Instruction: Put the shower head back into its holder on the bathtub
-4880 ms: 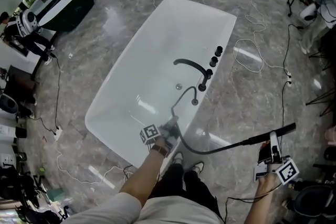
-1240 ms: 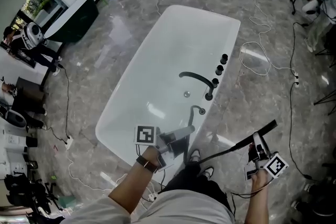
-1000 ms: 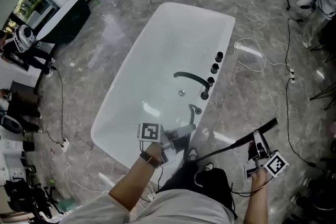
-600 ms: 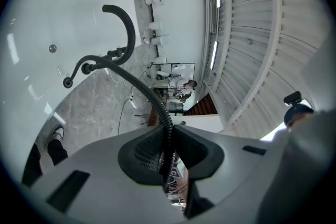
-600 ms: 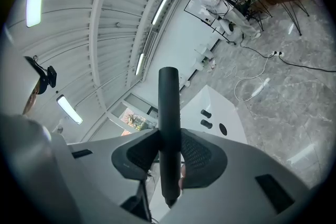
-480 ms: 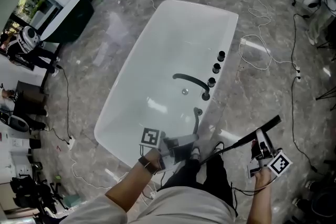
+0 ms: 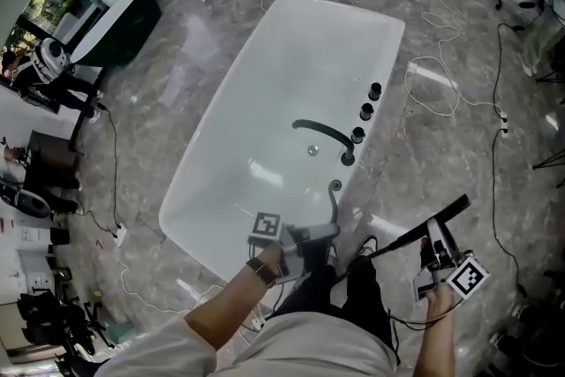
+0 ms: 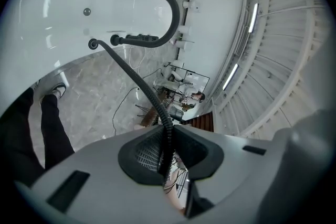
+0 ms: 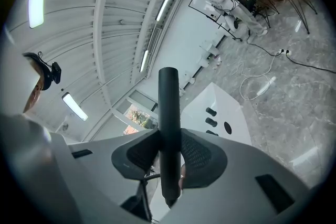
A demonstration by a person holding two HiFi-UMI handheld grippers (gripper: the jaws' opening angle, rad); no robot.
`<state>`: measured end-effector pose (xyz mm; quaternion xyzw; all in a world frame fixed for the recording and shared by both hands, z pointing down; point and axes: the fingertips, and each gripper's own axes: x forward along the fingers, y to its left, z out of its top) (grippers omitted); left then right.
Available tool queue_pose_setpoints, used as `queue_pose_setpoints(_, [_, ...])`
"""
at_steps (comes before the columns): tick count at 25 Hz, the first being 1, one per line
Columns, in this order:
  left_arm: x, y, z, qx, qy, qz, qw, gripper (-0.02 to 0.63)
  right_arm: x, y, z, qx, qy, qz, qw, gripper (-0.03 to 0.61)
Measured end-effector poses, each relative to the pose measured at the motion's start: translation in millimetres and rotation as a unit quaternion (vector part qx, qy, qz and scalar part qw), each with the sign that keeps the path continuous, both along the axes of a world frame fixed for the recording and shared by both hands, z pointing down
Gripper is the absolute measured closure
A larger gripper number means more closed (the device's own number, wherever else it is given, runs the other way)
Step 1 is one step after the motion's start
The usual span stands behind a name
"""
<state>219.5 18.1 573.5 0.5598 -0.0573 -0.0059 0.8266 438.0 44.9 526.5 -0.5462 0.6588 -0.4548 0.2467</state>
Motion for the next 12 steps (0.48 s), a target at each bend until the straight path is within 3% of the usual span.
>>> queue_pose_setpoints(4, [7.7,4.6,16.3,-0.004,-0.006,0.018,0.9998,0.554,2.2,5.5,1.9,-0.004,0.005,0.002,1.000,0.442])
queue_pose_setpoints(12, [18.9,-31.5,77.4,-0.022,-0.014,0.010,0.9996,0.555,6.5,5.0,12.4,-0.015,0.020,0.002,1.000,0.442])
